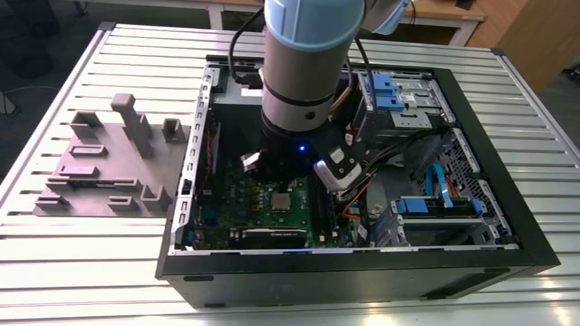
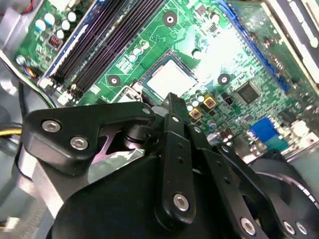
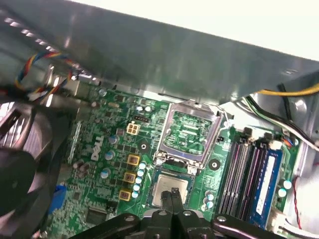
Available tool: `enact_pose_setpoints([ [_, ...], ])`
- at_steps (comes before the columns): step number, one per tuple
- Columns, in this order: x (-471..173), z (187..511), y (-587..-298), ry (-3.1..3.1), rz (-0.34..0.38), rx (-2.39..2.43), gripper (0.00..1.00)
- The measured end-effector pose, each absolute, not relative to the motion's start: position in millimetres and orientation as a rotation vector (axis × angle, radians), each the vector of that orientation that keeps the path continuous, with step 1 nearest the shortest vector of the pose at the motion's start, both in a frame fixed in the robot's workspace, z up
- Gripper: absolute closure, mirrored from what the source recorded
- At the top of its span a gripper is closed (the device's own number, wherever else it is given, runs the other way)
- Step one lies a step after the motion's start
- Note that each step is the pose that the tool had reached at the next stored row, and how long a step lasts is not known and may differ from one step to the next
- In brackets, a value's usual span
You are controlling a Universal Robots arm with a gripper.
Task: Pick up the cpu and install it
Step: 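Close the cpu cover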
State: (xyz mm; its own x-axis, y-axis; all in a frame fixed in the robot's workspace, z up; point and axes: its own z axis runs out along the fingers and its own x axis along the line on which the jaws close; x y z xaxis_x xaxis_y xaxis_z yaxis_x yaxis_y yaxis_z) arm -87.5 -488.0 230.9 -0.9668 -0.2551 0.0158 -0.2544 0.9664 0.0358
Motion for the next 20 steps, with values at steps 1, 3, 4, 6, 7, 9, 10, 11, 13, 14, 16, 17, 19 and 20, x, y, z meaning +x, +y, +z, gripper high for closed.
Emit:
enact_pose_setpoints([
  [1, -87.5, 230.6, -488.0, -3.091, -0.052, 0.429, 0.90],
  [3, -87.5, 230.3, -488.0, -3.082, -0.051, 0.484, 0.90],
  [4, -87.5, 230.2, -488.0, -3.077, -0.051, 0.512, 0.90],
  [6, -87.5, 230.0, -488.0, -3.067, -0.050, 0.566, 0.90],
  [7, -87.5, 229.9, -488.1, -3.062, -0.050, 0.592, 0.90],
  [9, -87.6, 229.8, -488.0, -3.053, -0.050, 0.633, 0.90],
  [10, -87.6, 229.8, -488.0, -3.049, -0.049, 0.654, 0.90],
  [11, -87.7, 229.7, -488.0, -3.044, -0.049, 0.675, 0.90],
  [13, -87.8, 229.5, -488.0, -3.033, -0.049, 0.722, 0.90],
  [14, -87.8, 229.3, -488.0, -3.026, -0.048, 0.748, 0.90],
  [16, -87.8, 228.9, -488.0, -3.012, -0.048, 0.802, 0.90],
  [17, -87.8, 228.8, -488.0, -3.004, -0.047, 0.829, 0.90],
  [19, -87.8, 228.4, -488.0, -2.988, -0.047, 0.883, 0.90],
  [20, -87.8, 228.2, -488.0, -2.979, -0.046, 0.912, 0.90],
])
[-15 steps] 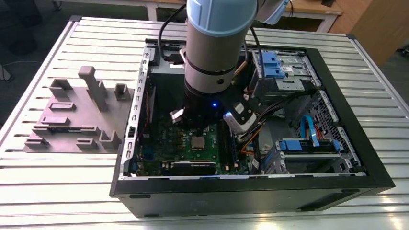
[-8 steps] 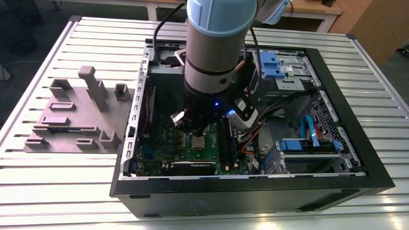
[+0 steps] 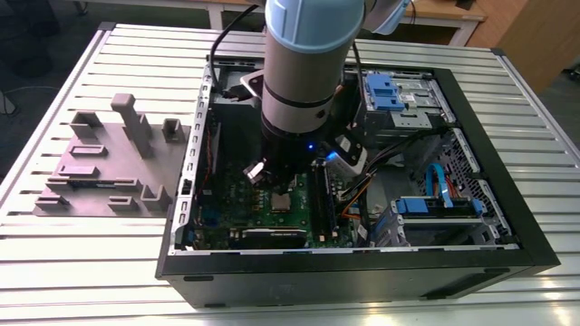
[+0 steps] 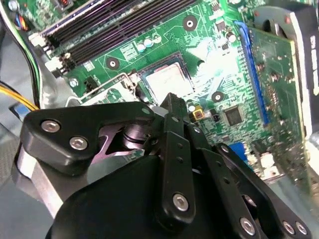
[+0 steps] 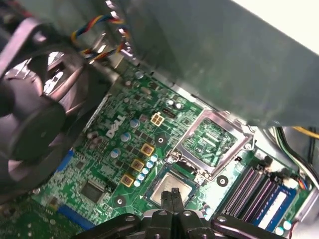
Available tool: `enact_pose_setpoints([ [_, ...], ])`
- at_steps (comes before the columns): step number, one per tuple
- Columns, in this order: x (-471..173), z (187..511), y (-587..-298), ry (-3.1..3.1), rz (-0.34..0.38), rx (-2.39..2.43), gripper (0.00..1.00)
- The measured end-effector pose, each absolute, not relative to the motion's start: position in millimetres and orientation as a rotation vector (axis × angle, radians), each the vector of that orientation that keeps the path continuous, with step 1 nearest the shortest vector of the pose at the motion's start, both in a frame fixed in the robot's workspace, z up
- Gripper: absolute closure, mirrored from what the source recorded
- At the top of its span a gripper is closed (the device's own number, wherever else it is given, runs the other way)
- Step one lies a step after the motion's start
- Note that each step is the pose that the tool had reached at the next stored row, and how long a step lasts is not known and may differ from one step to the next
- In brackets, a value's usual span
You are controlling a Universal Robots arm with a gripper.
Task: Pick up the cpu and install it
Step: 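Close the cpu cover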
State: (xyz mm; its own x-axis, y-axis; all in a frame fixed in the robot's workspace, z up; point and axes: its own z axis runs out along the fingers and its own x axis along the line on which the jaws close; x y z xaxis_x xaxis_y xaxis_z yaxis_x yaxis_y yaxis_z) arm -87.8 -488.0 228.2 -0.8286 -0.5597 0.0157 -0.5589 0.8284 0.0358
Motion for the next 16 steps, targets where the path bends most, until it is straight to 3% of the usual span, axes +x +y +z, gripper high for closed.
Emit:
enact_pose_setpoints([
  [16, -87.8, 224.5, -488.0, -2.812, -0.040, 1.332, 0.90],
])
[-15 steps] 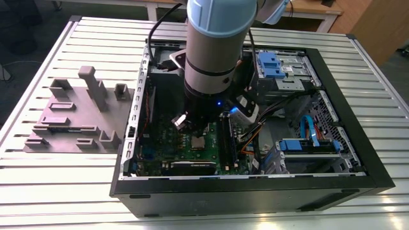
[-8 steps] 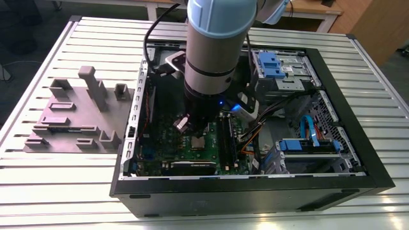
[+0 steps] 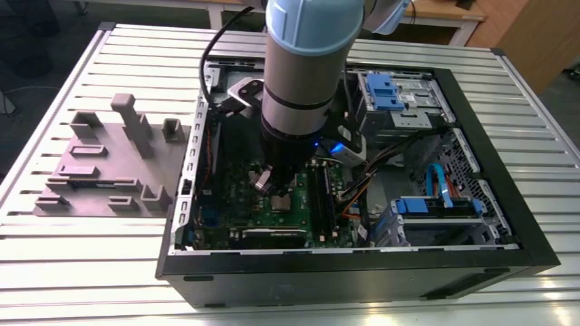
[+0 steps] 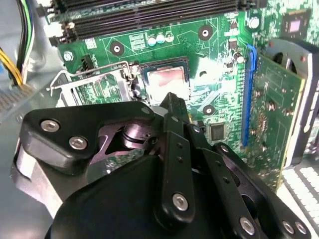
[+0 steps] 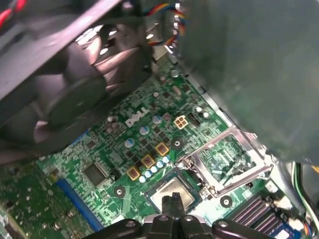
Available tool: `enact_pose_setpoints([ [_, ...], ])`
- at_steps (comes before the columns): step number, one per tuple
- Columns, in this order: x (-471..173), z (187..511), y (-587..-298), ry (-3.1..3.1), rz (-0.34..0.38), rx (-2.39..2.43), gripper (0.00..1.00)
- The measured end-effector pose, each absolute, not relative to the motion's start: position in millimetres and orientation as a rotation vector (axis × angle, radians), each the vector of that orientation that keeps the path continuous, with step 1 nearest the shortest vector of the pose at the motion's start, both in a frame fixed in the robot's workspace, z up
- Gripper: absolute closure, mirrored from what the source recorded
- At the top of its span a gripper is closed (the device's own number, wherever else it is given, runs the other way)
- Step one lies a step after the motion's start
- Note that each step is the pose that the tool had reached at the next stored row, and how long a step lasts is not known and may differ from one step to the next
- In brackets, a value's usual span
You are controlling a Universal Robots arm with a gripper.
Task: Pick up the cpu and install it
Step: 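Close the cpu cover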
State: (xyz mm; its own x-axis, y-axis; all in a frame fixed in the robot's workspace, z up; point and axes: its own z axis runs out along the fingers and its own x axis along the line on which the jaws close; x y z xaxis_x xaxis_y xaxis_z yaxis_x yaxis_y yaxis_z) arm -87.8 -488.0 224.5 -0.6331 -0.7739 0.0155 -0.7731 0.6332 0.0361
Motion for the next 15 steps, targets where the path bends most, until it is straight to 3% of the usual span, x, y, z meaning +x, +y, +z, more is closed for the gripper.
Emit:
enact_pose_setpoints([
  [11, -87.8, 223.5, -488.1, -2.674, -0.040, 1.590, 0.90],
  [15, -87.7, 223.1, -488.2, -2.686, -0.082, 1.601, 0.90],
])
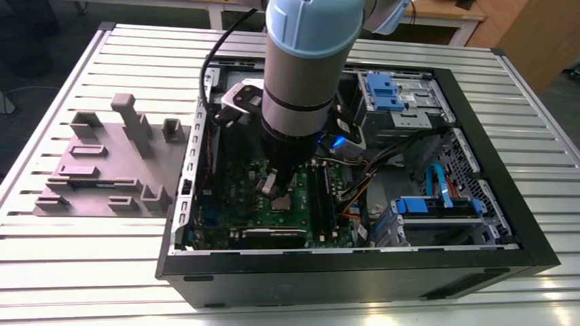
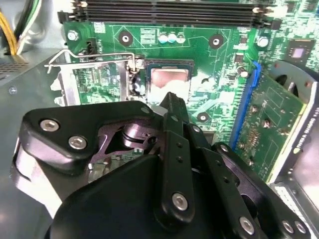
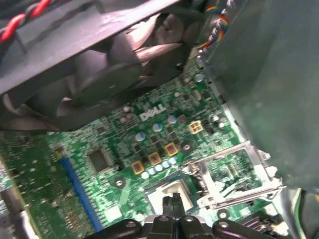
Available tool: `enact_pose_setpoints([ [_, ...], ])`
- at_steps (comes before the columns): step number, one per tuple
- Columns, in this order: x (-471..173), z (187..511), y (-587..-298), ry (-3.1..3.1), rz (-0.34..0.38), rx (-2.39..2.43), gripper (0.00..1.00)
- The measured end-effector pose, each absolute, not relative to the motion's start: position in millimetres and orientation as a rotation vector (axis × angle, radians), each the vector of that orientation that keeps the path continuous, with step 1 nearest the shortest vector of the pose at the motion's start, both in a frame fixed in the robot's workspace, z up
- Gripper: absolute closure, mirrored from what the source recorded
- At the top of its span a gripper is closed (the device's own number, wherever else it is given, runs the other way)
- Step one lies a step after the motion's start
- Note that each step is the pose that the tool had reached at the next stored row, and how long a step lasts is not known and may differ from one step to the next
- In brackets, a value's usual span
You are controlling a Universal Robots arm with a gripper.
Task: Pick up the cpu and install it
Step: 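Close the cpu cover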
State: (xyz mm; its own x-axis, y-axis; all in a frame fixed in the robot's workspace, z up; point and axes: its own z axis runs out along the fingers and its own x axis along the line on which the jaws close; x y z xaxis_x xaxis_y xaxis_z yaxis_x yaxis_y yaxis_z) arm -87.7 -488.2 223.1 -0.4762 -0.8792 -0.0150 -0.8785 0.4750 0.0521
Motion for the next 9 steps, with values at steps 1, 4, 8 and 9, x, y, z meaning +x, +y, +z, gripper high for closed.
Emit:
enact_pose_setpoints([
  [1, -87.7, 223.2, -488.3, -2.693, -0.106, 1.605, 0.90],
  [4, -87.8, 223.2, -488.7, -2.713, -0.180, 1.619, 0.90],
  [8, -87.8, 223.2, -489.5, -2.736, -0.277, 1.635, 0.90],
  [9, -87.8, 223.2, -489.6, -2.737, -0.278, 1.635, 0.90],
])
